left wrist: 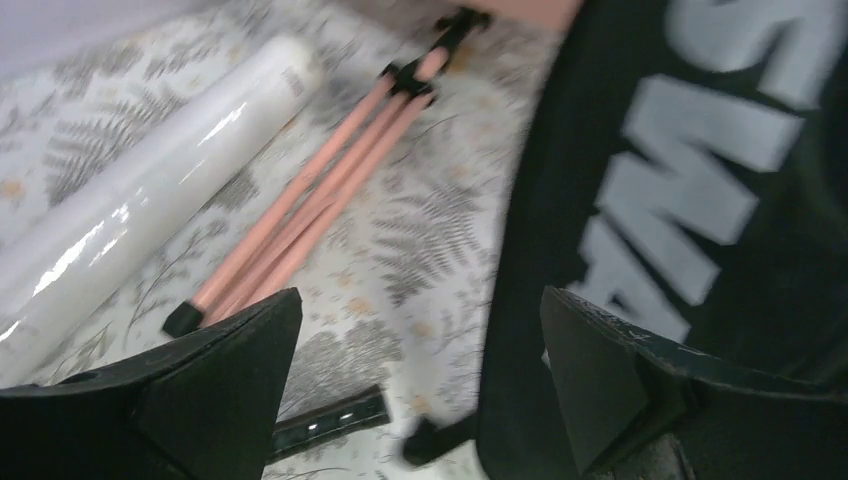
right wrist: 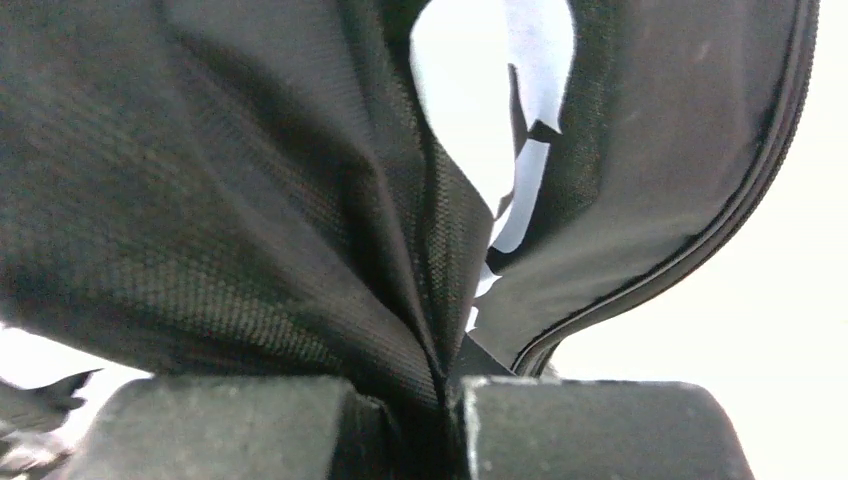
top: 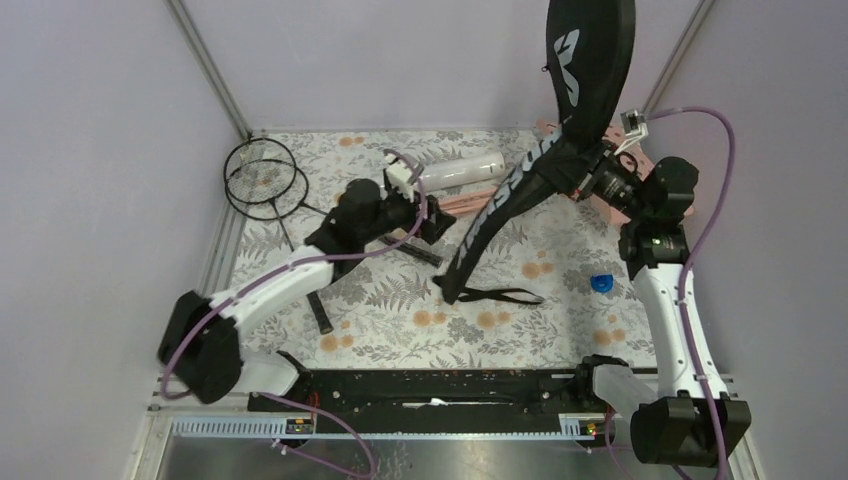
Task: Pack up the badminton gear
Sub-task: Adjust the racket bag.
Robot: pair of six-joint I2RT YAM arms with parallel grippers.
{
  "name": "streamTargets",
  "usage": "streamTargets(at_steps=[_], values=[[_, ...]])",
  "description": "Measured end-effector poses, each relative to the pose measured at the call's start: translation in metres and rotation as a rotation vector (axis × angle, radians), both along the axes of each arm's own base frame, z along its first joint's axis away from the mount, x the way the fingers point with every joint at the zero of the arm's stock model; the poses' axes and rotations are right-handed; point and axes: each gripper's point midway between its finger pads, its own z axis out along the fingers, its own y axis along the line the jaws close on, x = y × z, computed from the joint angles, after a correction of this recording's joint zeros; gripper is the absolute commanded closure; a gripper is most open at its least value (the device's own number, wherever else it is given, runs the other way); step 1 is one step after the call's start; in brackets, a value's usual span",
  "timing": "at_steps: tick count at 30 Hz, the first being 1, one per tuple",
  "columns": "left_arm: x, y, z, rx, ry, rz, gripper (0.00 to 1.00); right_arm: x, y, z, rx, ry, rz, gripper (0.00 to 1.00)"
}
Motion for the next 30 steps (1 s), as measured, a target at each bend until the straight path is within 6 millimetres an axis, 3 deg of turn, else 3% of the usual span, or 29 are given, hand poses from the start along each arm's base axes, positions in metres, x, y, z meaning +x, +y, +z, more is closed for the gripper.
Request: streamTargets(at_steps=[2, 4, 9, 14, 18, 23, 26, 29, 30], values=[[-0.023, 0.001, 0.029, -0.082, -0.06, -0.061, 0.01, -0.012, 0.016, 0.016, 0.091, -0.039, 0.107, 1.0], [-0.045, 0.003, 0.044, -0.136, -0.097, -0.118, 0.01, -0.028, 0.037, 0.033, 0.145, -0.071, 0.236, 1.0], [-0.086, 0.019, 0.046, -0.198, -0.137, -0.181, 0.01, -0.099, 0.096, 0.06, 0.182, -0.149, 0.642, 1.0], [-0.116, 0.026, 0.053, -0.243, -0.157, -0.261, 0.01, -0.151, 0.105, 0.06, 0.087, -0.294, 0.873, 1.0], [-0.144, 0.025, 0.071, -0.302, -0.195, -0.38, 0.01, -0.166, 0.101, 0.051, 0.0, -0.381, 0.918, 1.0], [-0.175, 0.021, 0.096, -0.391, -0.252, -0.538, 0.01, -0.164, 0.102, 0.036, -0.046, -0.398, 0.934, 1.0], [-0.178, 0.014, 0.098, -0.41, -0.243, -0.597, 0.01, -0.163, 0.103, 0.029, -0.046, -0.398, 0.944, 1.0], [-0.169, 0.0, 0.092, -0.408, -0.177, -0.636, 0.02, -0.167, 0.104, 0.026, -0.047, -0.404, 0.968, 1.0], [-0.164, -0.007, 0.091, -0.411, -0.146, -0.657, 0.08, -0.167, 0.105, 0.026, -0.048, -0.408, 0.974, 1.0]])
